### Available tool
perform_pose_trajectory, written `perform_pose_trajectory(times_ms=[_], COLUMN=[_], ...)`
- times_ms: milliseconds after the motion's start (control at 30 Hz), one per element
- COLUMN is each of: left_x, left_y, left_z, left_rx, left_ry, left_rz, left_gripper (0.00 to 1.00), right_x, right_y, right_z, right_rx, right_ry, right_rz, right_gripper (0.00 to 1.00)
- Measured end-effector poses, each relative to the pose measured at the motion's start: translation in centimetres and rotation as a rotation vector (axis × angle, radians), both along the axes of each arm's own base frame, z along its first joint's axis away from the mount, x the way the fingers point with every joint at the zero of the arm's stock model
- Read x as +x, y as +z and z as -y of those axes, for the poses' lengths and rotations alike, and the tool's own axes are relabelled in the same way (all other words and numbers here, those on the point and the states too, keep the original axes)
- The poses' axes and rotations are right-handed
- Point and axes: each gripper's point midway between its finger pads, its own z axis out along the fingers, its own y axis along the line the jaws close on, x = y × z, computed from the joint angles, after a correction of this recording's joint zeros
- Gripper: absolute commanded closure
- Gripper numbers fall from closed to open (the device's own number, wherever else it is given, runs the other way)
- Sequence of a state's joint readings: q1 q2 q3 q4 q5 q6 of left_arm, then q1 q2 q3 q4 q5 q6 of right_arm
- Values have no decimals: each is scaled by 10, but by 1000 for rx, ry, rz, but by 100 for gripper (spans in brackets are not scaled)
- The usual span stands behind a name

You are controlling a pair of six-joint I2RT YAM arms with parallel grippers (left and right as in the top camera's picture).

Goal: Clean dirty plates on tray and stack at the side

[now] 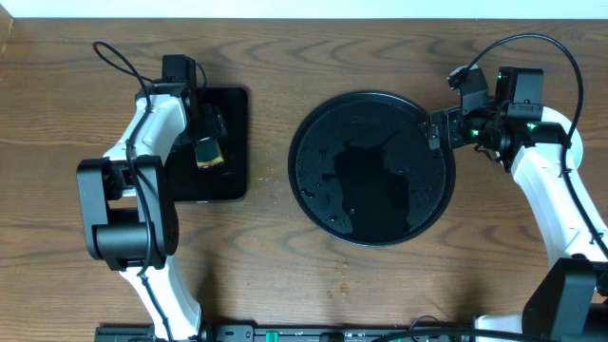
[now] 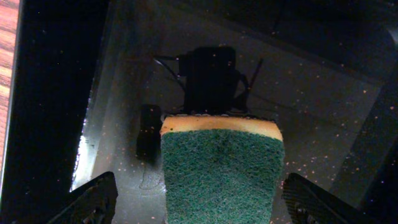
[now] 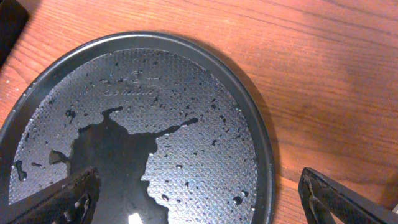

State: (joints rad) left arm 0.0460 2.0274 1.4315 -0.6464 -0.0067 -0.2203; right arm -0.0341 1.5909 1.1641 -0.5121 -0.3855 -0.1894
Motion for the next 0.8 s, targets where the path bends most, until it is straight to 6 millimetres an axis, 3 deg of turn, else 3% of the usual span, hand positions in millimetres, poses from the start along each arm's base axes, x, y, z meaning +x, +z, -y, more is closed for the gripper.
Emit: perform_pose_trajectory(times_ms=[300, 400, 467, 600, 667, 800], left_x=[0, 0, 0, 0, 0, 0], left_y=[0, 0, 0, 0, 0, 0], left_z=[0, 0, 0, 0, 0, 0], left_rx=[0, 0, 0, 0, 0, 0], left_ry=[0, 0, 0, 0, 0, 0], left_rz=[0, 0, 0, 0, 0, 0], left_gripper=[14, 14, 14, 14, 14, 14], right_x=[-5, -17, -28, -61, -93, -158], right_y=[1, 22, 56, 153, 205, 271], right_z=[0, 0, 0, 7, 9, 8], right_rx=[-1, -5, -13, -62, -78, -96], right_ry=[0, 0, -1, -31, -48, -61], right_rz=[-12, 14, 94, 384, 552, 799], right_gripper=[1, 1, 1, 1, 1, 1])
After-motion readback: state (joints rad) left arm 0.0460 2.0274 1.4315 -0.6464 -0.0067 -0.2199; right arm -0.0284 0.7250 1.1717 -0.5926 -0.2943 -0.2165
